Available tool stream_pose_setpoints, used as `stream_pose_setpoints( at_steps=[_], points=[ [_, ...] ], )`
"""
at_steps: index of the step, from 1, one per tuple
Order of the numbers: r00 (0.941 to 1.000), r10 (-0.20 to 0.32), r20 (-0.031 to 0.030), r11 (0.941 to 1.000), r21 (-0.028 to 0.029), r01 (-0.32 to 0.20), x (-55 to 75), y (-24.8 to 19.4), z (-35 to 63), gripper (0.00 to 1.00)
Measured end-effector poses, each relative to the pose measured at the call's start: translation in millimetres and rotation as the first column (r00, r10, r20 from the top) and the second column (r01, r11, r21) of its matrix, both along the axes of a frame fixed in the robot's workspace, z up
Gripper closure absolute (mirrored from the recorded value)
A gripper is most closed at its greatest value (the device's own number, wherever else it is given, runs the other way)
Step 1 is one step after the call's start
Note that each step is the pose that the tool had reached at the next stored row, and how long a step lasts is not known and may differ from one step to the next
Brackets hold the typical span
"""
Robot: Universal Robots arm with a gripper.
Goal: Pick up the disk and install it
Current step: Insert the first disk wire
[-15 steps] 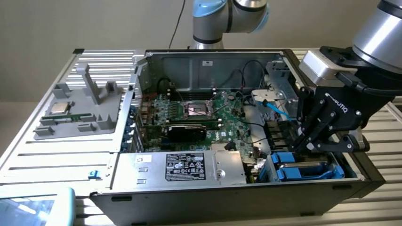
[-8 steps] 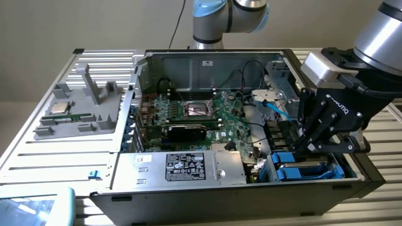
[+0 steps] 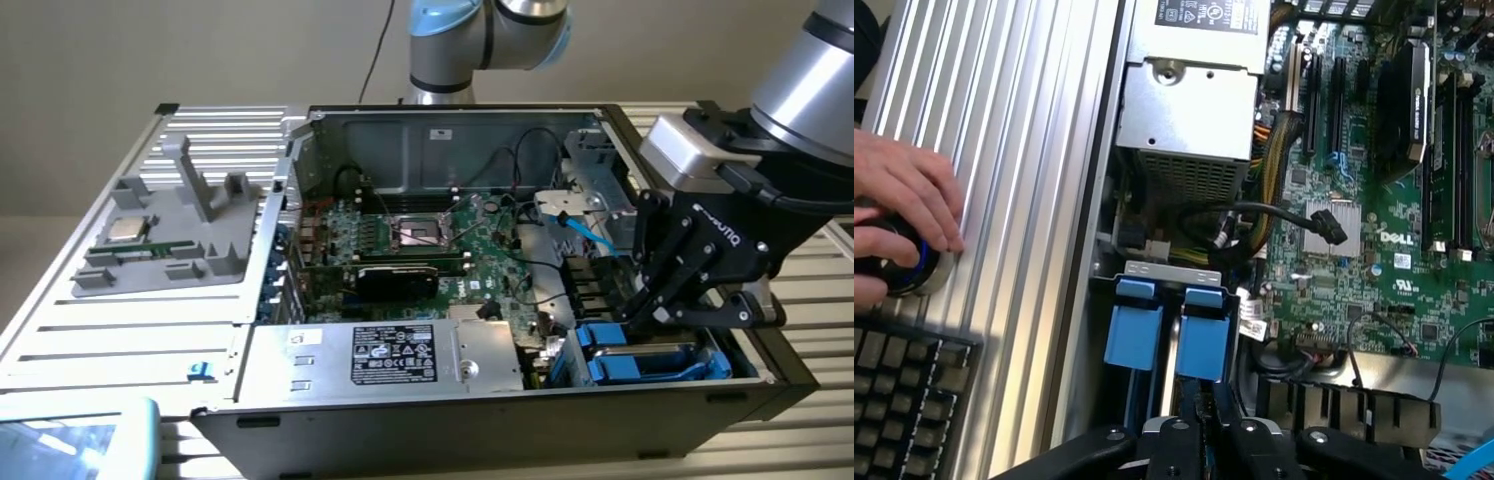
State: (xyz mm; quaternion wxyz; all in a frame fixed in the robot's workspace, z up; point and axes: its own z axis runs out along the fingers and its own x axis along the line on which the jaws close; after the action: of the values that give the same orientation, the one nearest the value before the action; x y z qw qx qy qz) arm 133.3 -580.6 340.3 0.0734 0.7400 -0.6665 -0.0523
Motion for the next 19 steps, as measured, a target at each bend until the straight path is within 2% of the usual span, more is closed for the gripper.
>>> stream_pose_setpoints(
  at_steps=[19],
  points=[
    [1.0000, 0.000, -0.0011, 1.0000, 0.0019, 0.000, 0.9, 0.9, -2.2, 0.84]
  ],
)
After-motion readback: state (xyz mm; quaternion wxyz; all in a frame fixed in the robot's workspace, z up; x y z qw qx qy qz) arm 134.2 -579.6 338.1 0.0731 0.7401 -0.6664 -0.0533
